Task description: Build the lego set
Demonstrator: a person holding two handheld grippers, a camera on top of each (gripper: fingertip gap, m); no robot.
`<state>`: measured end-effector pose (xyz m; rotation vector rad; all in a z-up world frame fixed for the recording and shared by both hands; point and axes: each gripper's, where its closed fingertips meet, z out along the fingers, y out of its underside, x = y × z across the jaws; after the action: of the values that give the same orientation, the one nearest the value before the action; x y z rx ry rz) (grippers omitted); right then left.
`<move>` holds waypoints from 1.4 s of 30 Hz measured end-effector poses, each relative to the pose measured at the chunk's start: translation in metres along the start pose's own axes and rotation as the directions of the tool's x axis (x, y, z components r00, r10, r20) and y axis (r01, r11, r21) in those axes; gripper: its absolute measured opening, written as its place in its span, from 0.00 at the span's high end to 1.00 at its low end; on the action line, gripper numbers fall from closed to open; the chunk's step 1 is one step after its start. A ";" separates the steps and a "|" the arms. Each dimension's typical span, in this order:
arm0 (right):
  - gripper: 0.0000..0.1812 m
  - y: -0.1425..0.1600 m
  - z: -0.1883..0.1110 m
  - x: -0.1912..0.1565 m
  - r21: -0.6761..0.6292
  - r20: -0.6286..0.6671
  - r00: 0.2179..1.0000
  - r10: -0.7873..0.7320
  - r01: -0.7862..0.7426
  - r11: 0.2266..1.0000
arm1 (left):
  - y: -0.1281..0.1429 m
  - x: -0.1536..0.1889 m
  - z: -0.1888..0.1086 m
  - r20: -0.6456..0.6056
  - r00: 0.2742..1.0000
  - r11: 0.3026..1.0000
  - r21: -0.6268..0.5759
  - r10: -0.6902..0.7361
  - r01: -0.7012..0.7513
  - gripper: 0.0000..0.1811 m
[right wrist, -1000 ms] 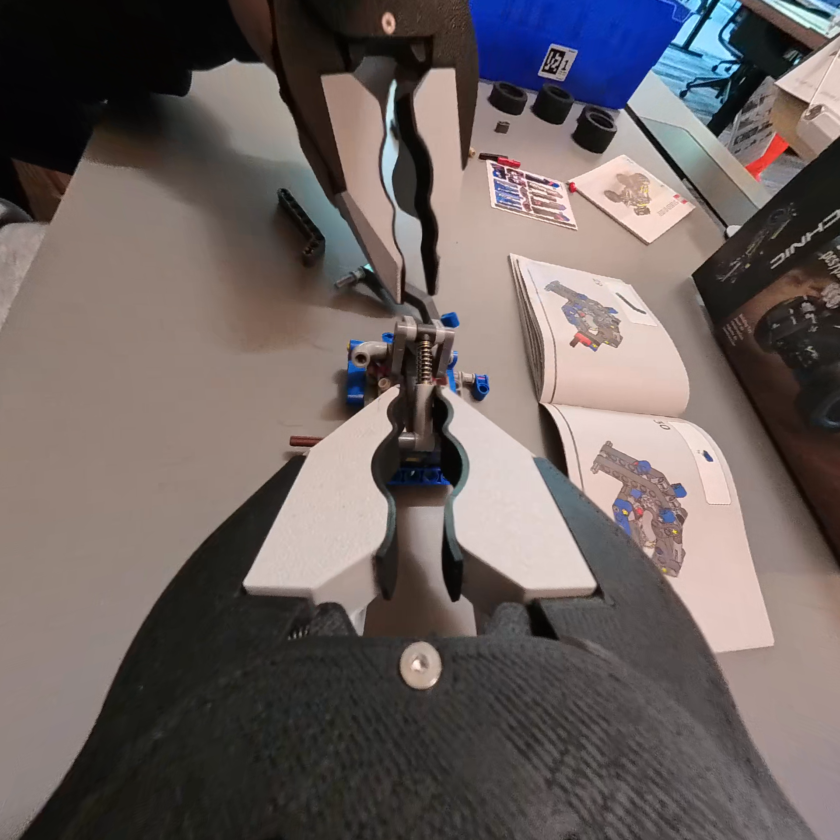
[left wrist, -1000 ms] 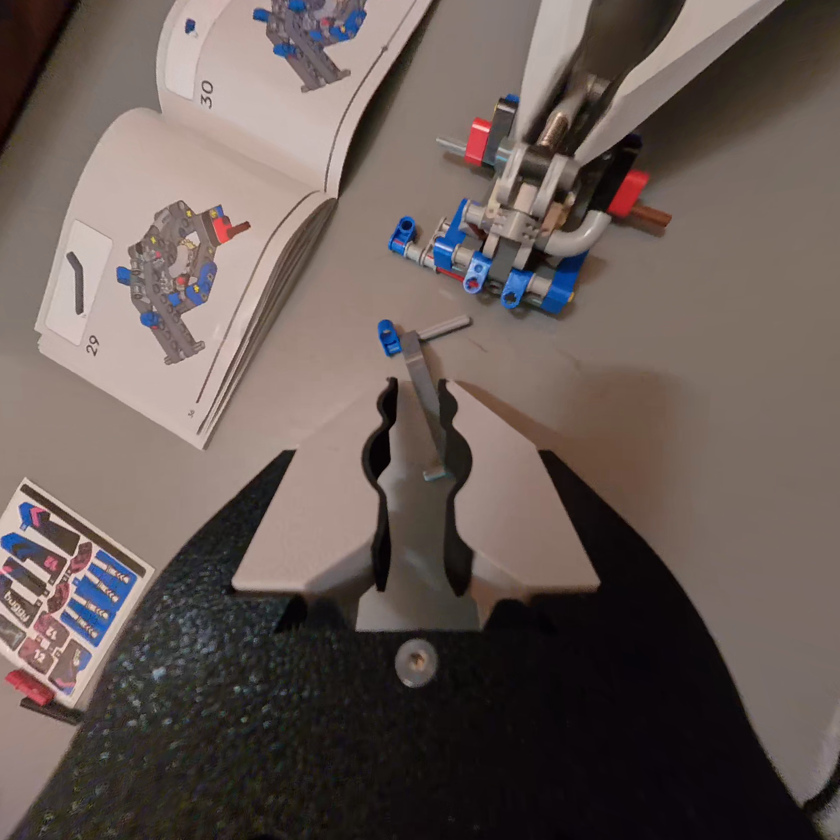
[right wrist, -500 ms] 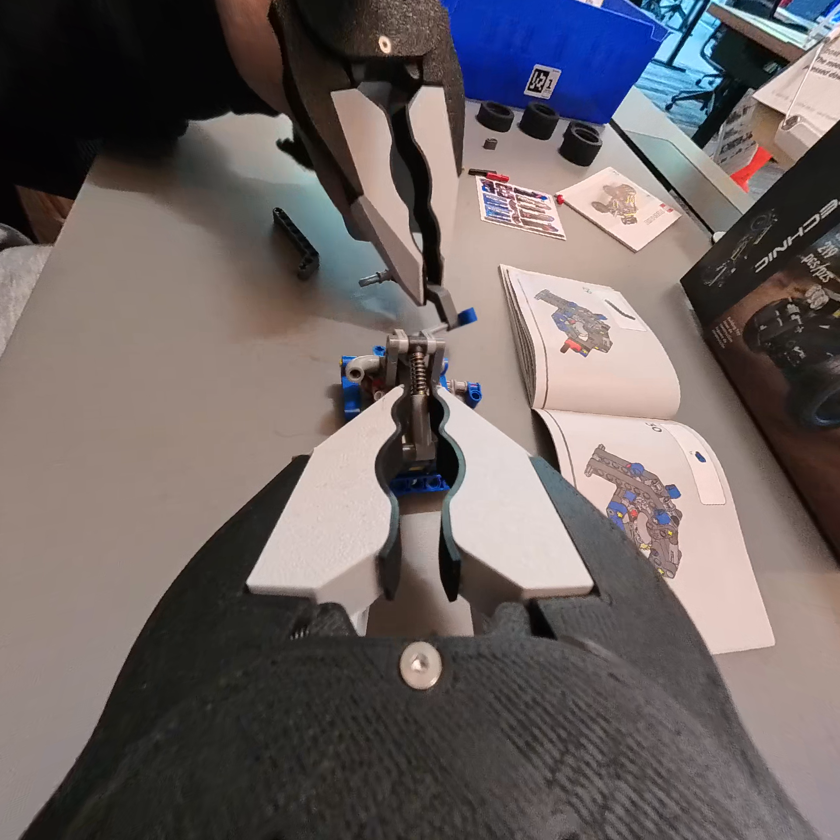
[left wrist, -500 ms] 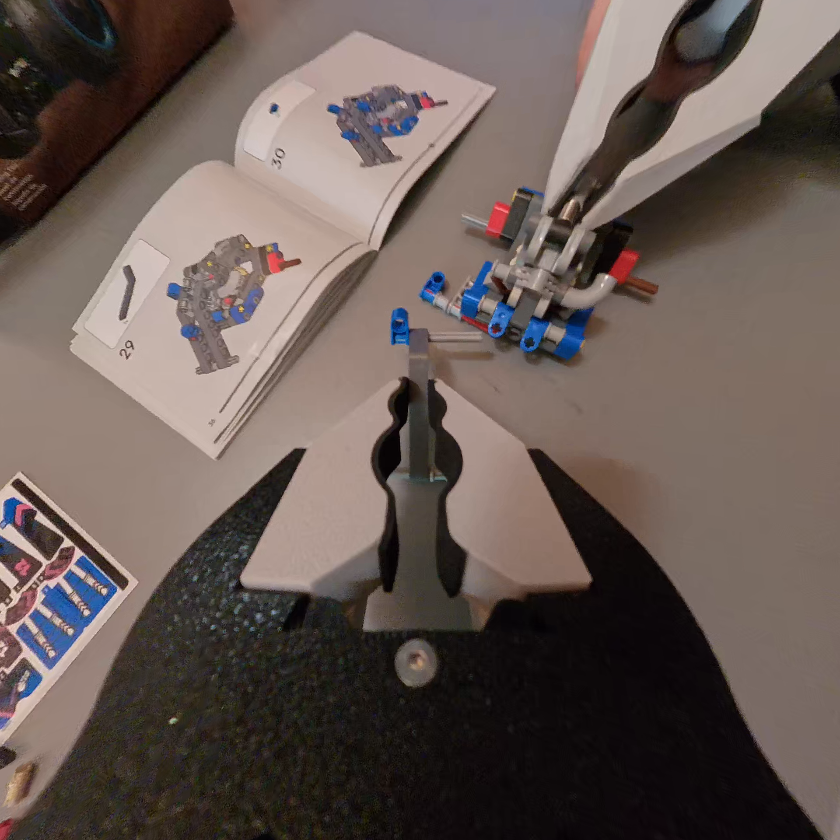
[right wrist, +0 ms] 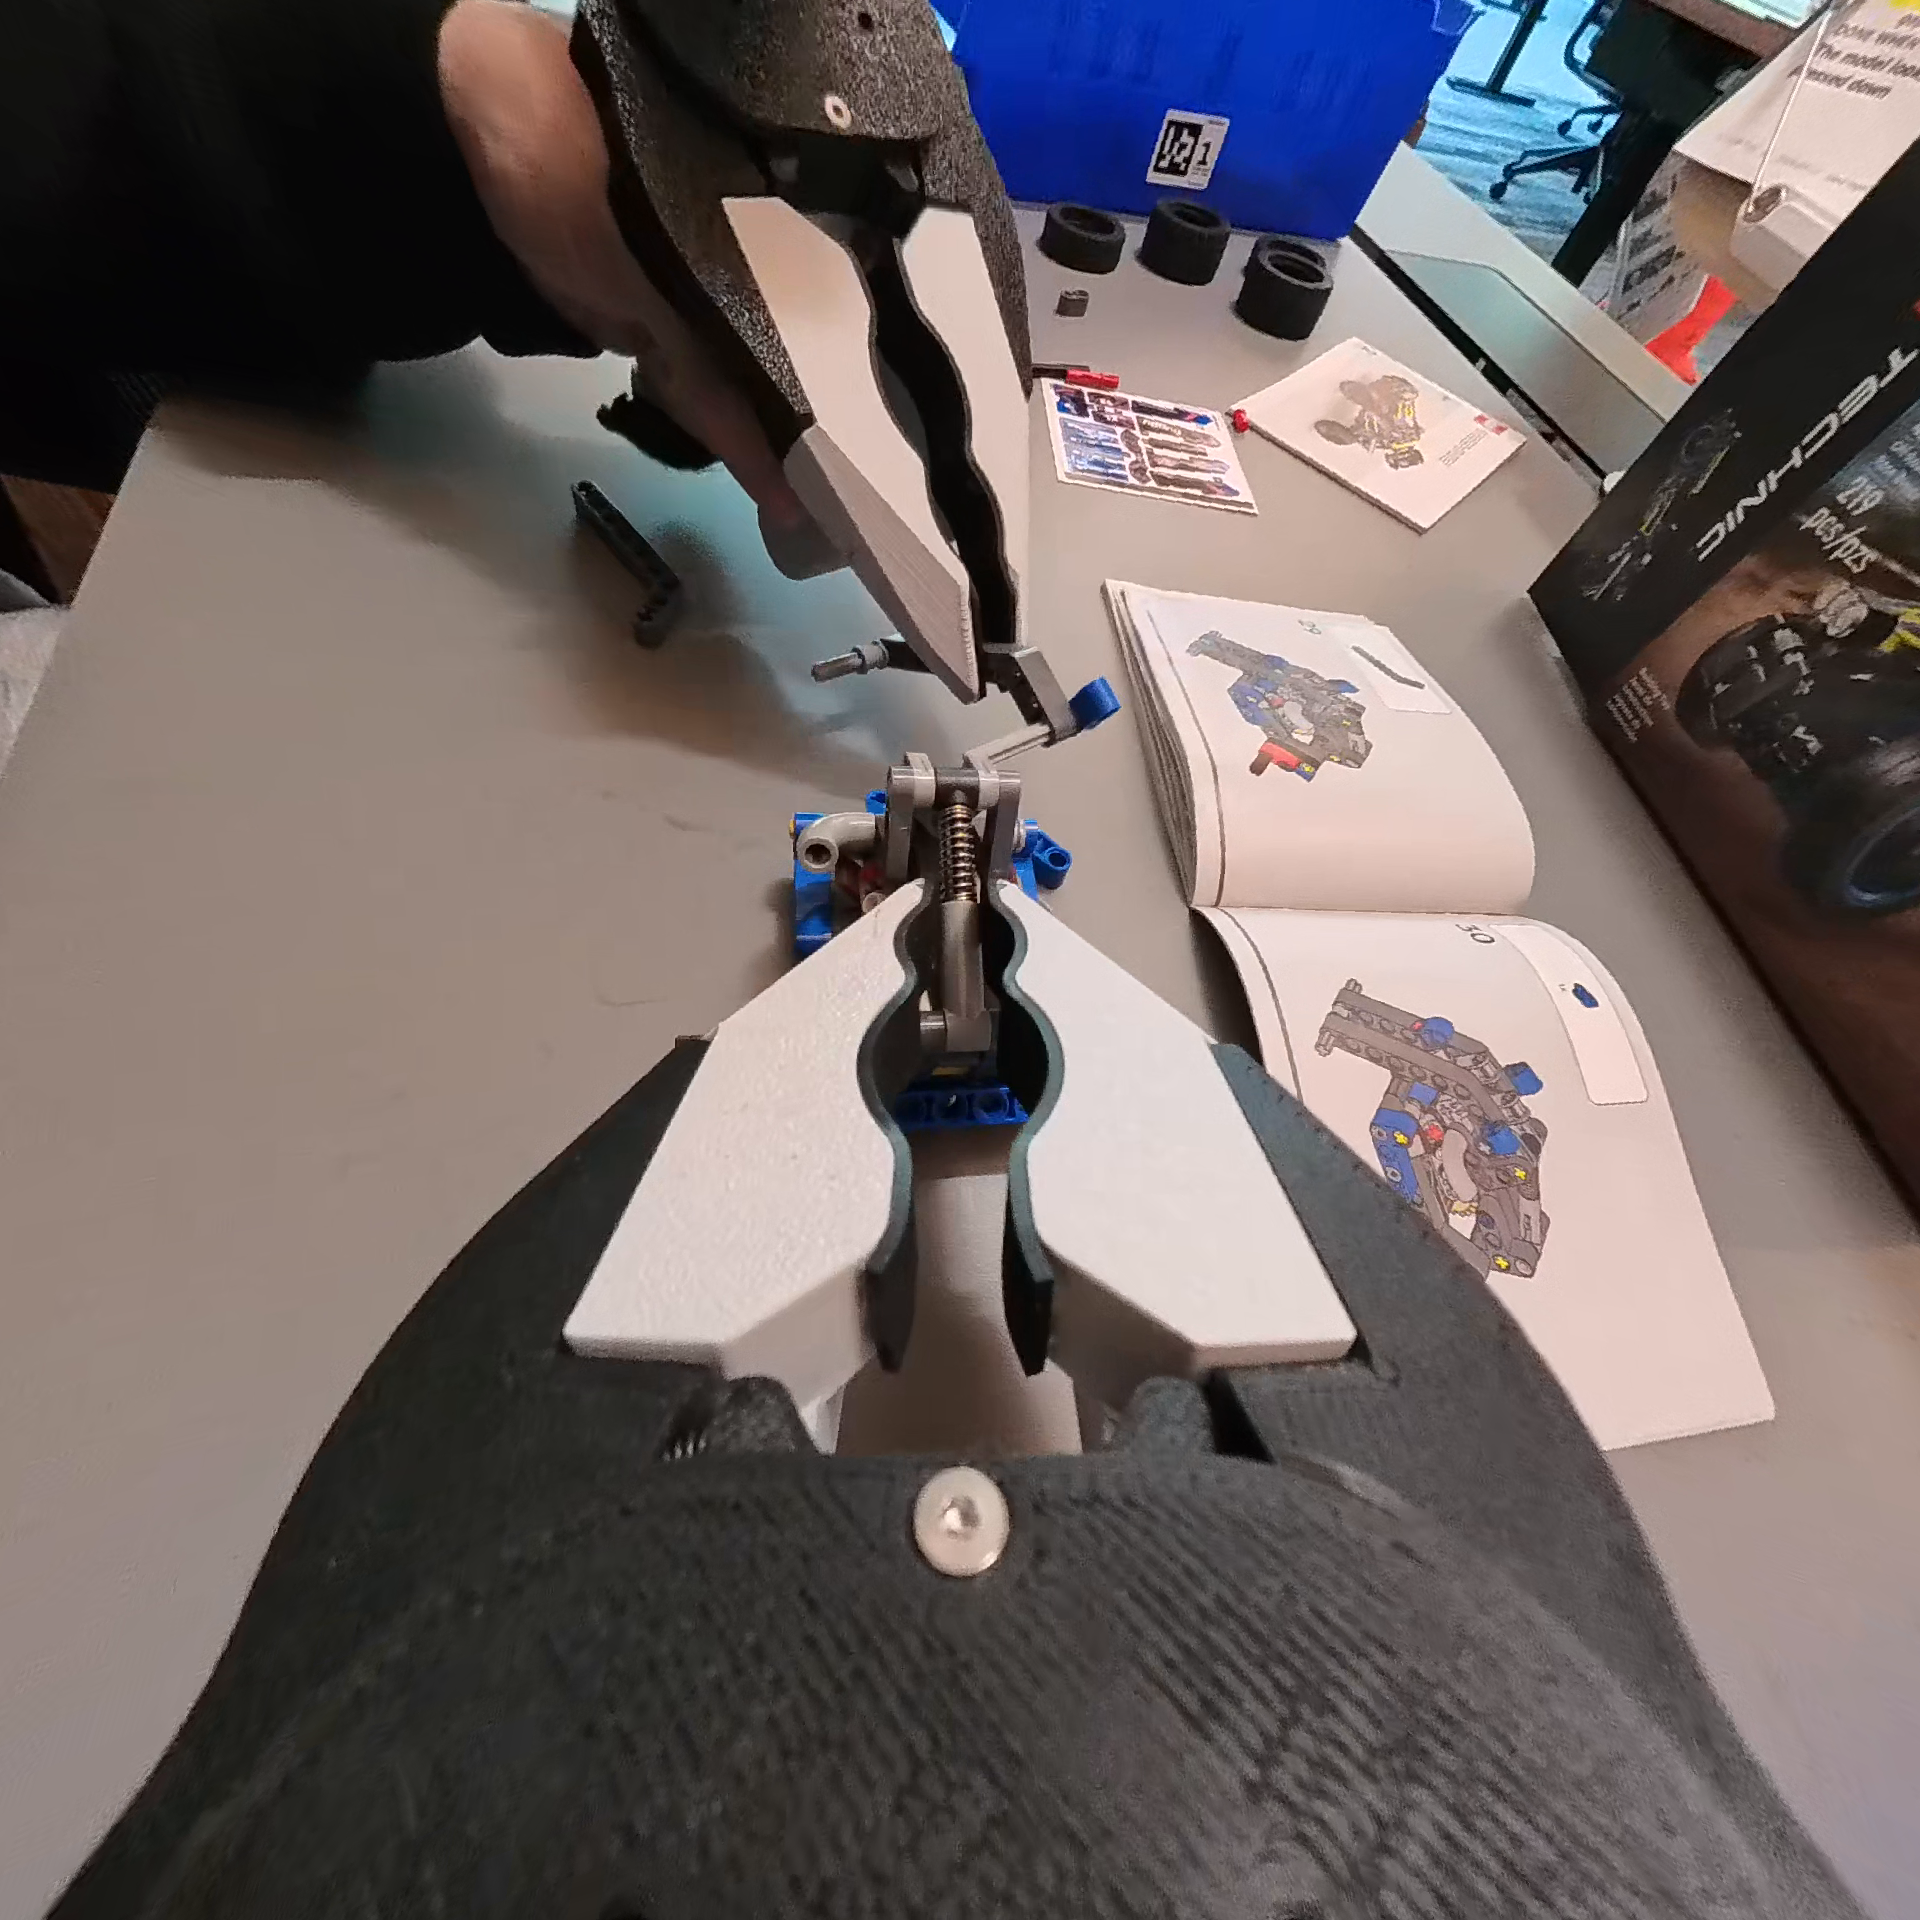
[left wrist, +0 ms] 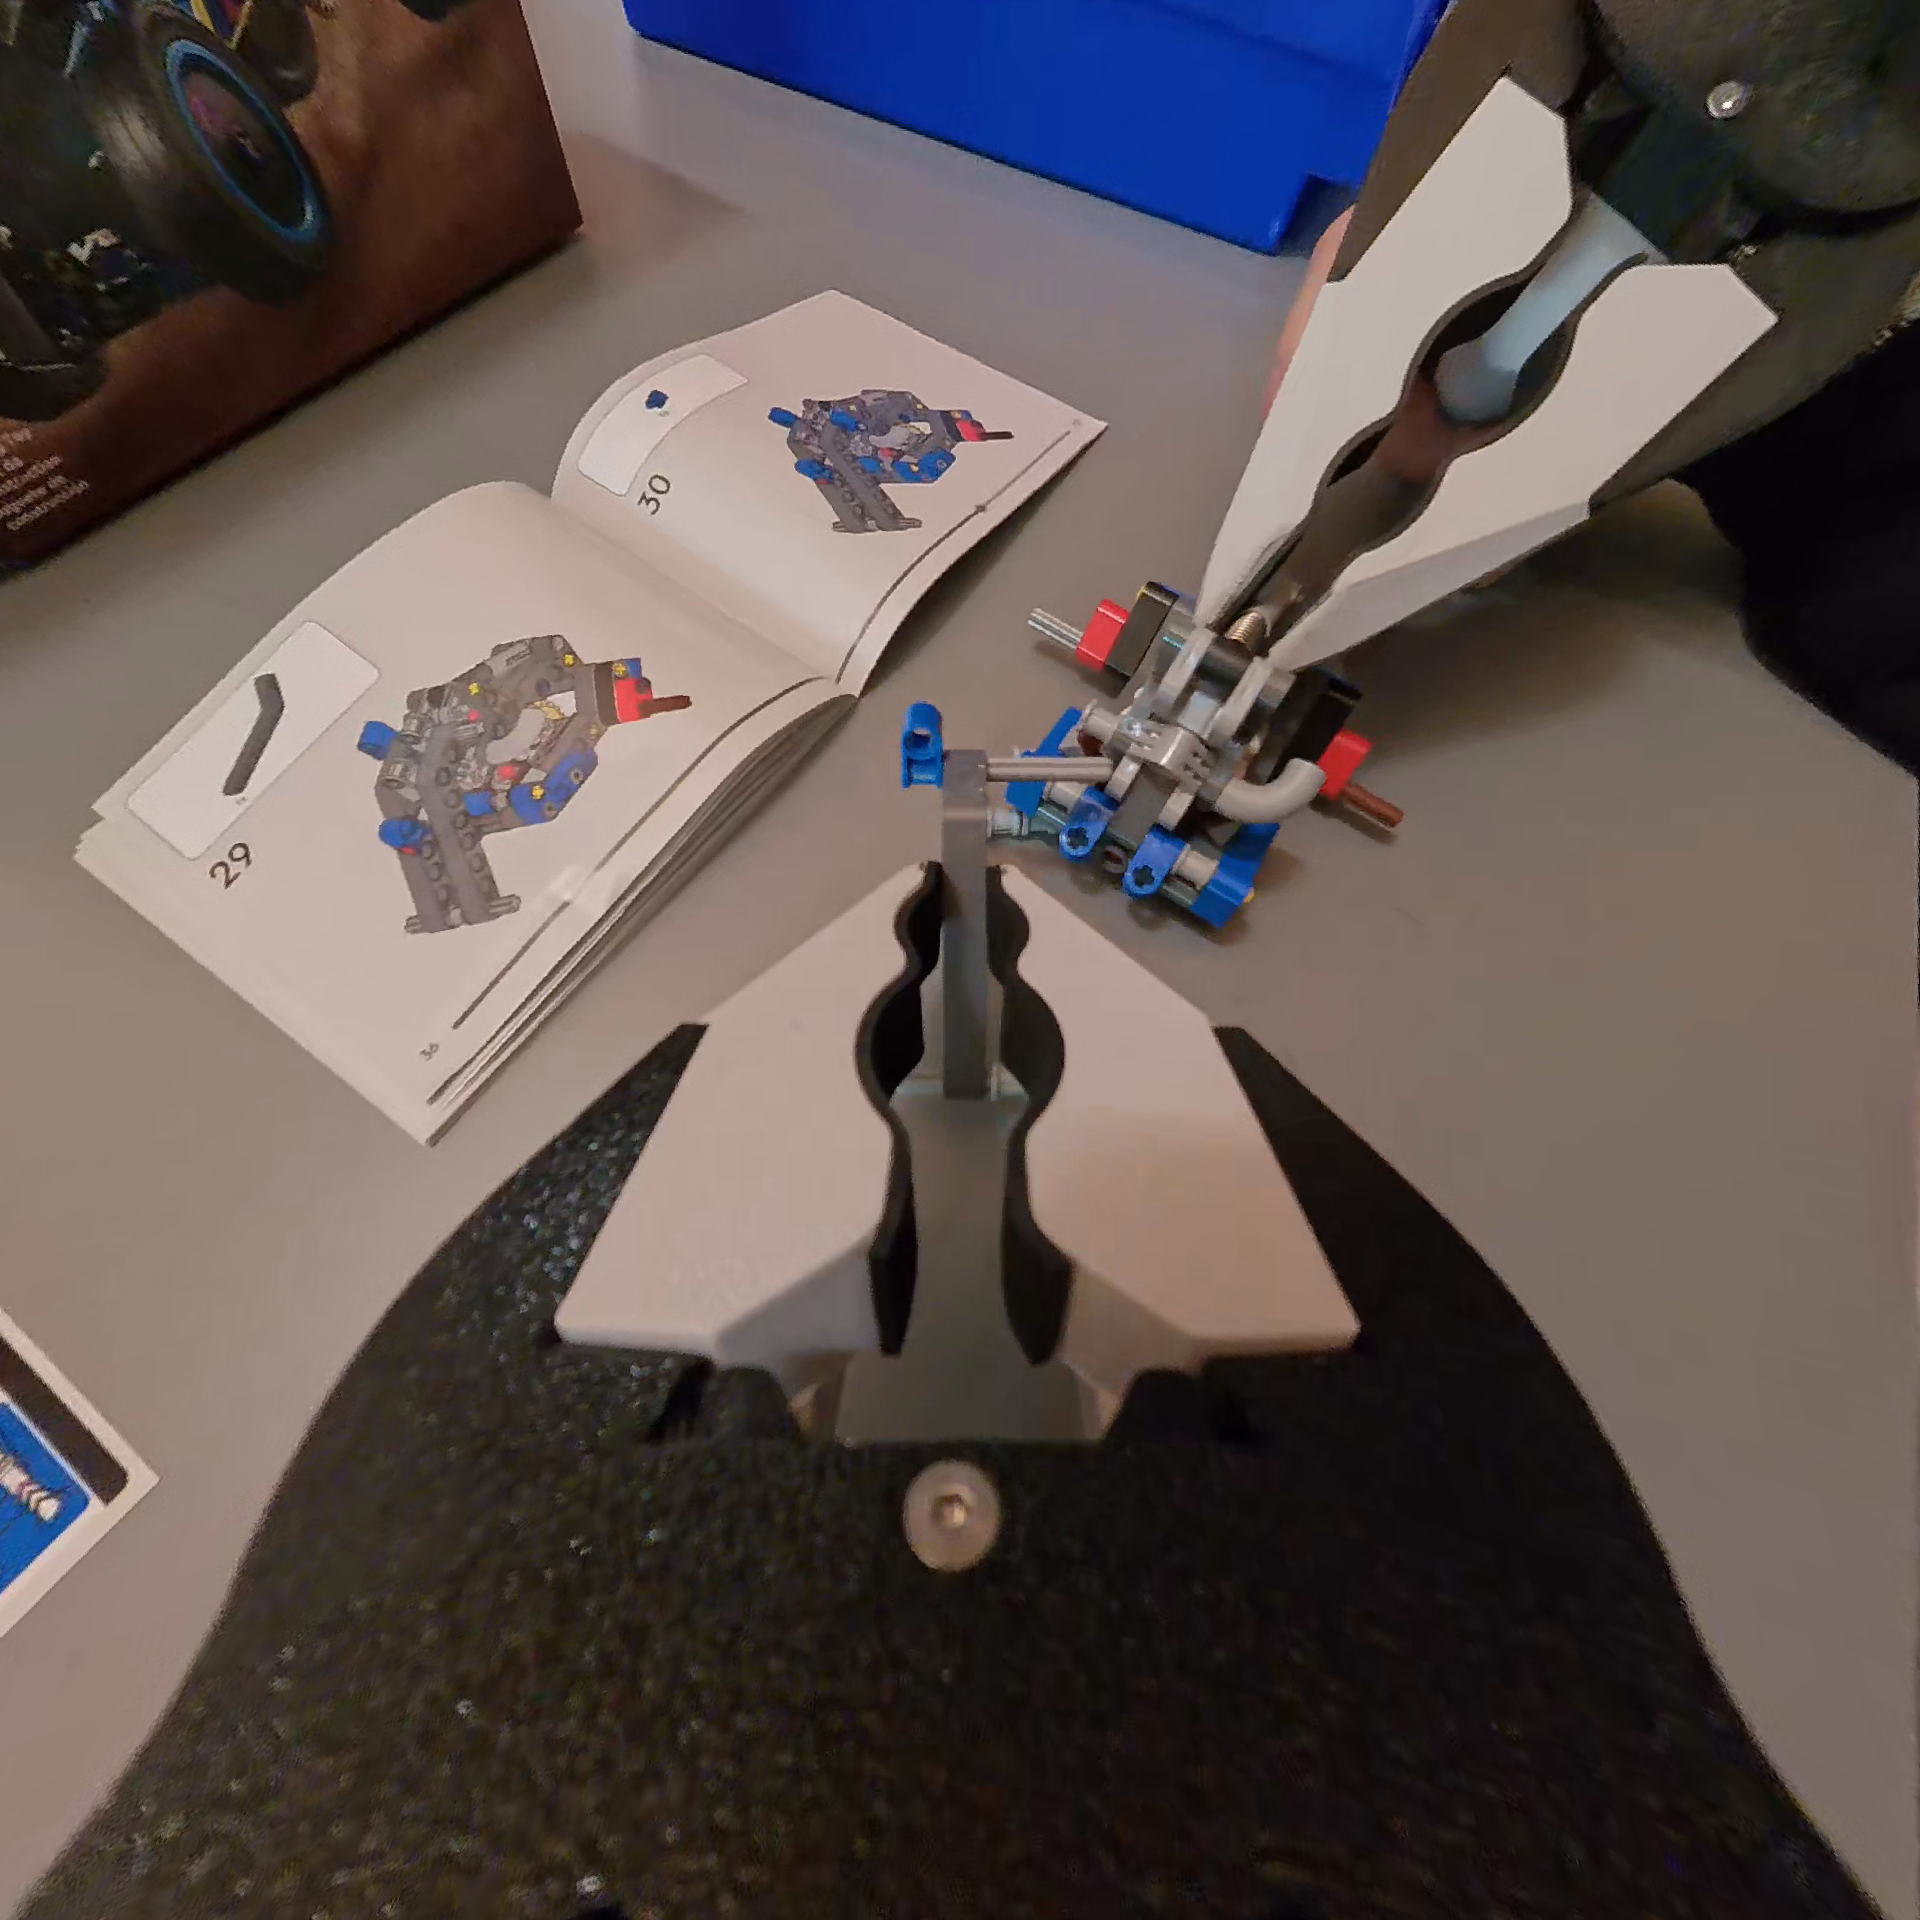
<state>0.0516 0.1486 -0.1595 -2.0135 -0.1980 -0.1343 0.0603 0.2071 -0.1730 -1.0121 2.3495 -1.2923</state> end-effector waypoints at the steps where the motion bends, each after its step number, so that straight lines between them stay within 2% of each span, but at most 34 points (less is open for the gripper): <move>1: 0.98 0.000 0.000 0.000 0.000 0.001 1.000 -0.003 0.003 1.000 | 0.000 0.001 0.000 -0.007 1.000 1.000 0.007 0.001 -0.001 0.98; 9: 0.97 0.001 -0.001 -0.007 0.002 0.015 0.998 -0.065 0.065 0.998 | -0.001 0.009 -0.004 -0.036 0.996 0.996 0.035 0.079 -0.077 0.97; 42: 0.97 0.003 0.000 -0.009 -0.007 -0.003 0.990 -0.141 0.141 0.990 | -0.001 0.007 -0.006 -0.068 0.996 0.995 0.079 0.062 -0.057 0.98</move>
<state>0.0429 0.1464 -0.1633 -2.0054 -0.3389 -0.2284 0.0522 0.2057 -0.1684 -0.8803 2.3425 -1.4056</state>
